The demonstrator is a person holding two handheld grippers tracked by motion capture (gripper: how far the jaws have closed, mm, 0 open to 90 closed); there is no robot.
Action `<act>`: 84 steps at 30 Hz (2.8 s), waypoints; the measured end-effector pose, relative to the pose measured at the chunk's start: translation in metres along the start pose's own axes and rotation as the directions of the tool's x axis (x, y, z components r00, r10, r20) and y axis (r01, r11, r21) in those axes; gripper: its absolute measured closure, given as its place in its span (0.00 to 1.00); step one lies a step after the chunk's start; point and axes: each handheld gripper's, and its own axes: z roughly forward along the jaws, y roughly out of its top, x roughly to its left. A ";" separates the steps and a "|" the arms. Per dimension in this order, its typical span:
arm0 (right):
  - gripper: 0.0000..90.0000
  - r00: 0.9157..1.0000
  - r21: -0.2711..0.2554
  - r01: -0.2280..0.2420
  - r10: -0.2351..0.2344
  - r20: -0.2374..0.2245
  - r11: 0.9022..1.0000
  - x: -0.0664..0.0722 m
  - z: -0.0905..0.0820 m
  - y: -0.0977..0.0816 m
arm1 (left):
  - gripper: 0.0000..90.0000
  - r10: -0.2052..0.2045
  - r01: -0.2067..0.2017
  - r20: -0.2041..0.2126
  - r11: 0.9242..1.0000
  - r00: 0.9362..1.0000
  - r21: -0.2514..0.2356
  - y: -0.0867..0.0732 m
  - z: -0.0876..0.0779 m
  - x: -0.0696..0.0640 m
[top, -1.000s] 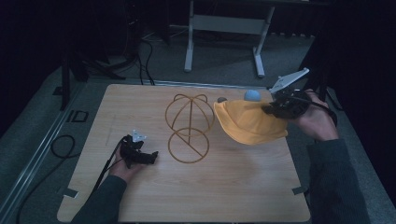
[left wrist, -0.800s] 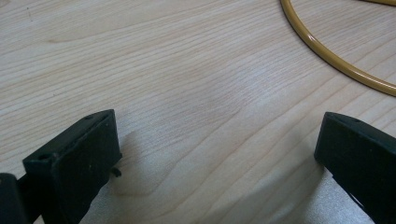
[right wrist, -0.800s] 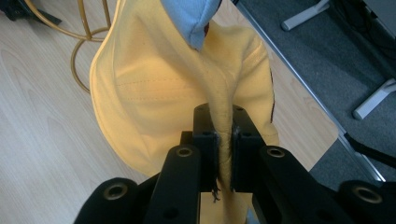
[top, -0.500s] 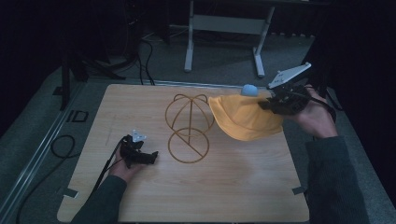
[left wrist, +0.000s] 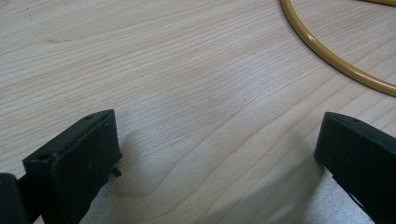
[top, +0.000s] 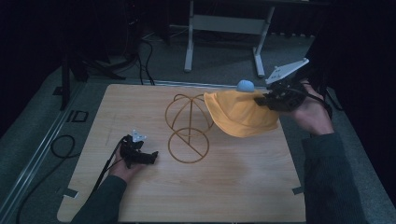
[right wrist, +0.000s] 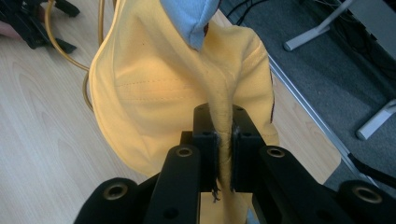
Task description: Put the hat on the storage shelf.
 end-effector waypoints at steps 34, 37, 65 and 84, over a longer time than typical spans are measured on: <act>0.93 0.997 -0.038 0.073 -0.074 -0.016 0.997 0.019 0.006 0.040 | 0.00 -0.004 0.004 0.000 1.000 1.000 -0.004 0.000 0.000 0.000; 0.93 0.997 -0.042 0.077 -0.078 -0.018 0.996 0.020 0.007 0.044 | 0.00 -0.003 0.003 0.000 1.000 1.000 -0.004 0.000 0.000 0.000; 0.93 0.991 -0.040 0.123 -0.125 -0.049 0.992 0.039 0.035 0.077 | 0.00 -0.006 0.006 0.001 1.000 1.000 -0.003 0.000 0.000 0.000; 0.93 0.982 -0.005 0.168 -0.168 -0.083 0.986 0.064 0.075 0.115 | 0.00 -0.002 0.002 0.002 1.000 1.000 -0.001 0.000 0.000 0.000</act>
